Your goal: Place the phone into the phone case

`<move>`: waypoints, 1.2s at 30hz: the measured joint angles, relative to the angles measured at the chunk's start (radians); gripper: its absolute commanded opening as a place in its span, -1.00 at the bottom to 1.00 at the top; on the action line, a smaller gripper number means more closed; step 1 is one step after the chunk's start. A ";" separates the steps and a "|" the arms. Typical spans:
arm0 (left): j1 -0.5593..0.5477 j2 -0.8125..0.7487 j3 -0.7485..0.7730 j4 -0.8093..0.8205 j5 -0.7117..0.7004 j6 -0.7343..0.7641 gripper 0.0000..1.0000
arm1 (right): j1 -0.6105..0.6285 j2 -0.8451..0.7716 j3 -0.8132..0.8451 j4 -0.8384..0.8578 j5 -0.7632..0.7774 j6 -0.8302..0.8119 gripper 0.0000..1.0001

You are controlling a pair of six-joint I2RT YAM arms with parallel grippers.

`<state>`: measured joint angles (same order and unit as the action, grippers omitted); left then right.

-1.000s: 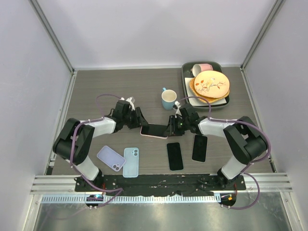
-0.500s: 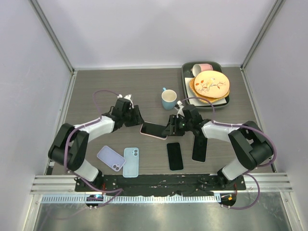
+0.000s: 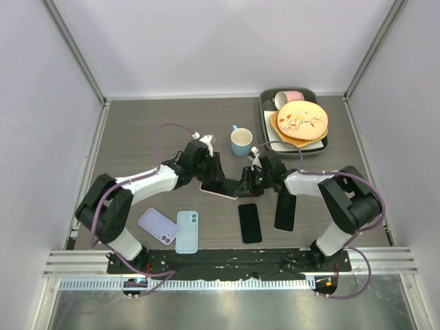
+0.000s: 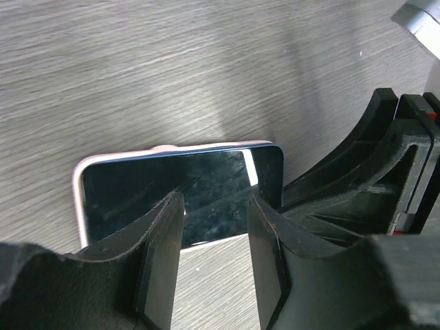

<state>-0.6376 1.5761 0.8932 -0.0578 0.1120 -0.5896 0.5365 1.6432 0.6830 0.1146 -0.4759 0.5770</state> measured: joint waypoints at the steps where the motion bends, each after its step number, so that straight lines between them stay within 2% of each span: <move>1: -0.008 0.014 0.011 0.000 0.002 0.000 -0.09 | -0.001 0.003 0.005 -0.008 0.001 -0.001 -0.31; 7: -0.035 0.114 0.057 0.012 0.069 -0.007 -0.18 | 0.002 0.037 0.089 -0.144 0.025 -0.025 -0.35; 12: -0.035 0.164 0.058 0.028 0.160 -0.035 -0.45 | 0.013 0.071 0.174 -0.277 0.064 -0.049 -0.40; 21: -0.055 0.243 0.130 -0.006 0.237 -0.030 -0.74 | 0.033 0.141 0.269 -0.410 0.086 -0.057 -0.41; 29: -0.053 0.258 0.133 -0.008 0.246 -0.033 -0.87 | 0.080 0.173 0.356 -0.533 0.195 -0.064 -0.39; 34: -0.053 0.259 0.133 -0.009 0.244 -0.035 -0.88 | 0.117 0.174 0.388 -0.586 0.289 -0.076 -0.31; 36: -0.053 0.259 0.134 -0.010 0.243 -0.035 -0.89 | 0.124 0.160 0.381 -0.578 0.308 -0.085 -0.22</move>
<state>-0.6907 1.8351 1.0267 -0.0681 0.3550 -0.6250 0.6609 1.8034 1.0641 -0.4633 -0.1680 0.4915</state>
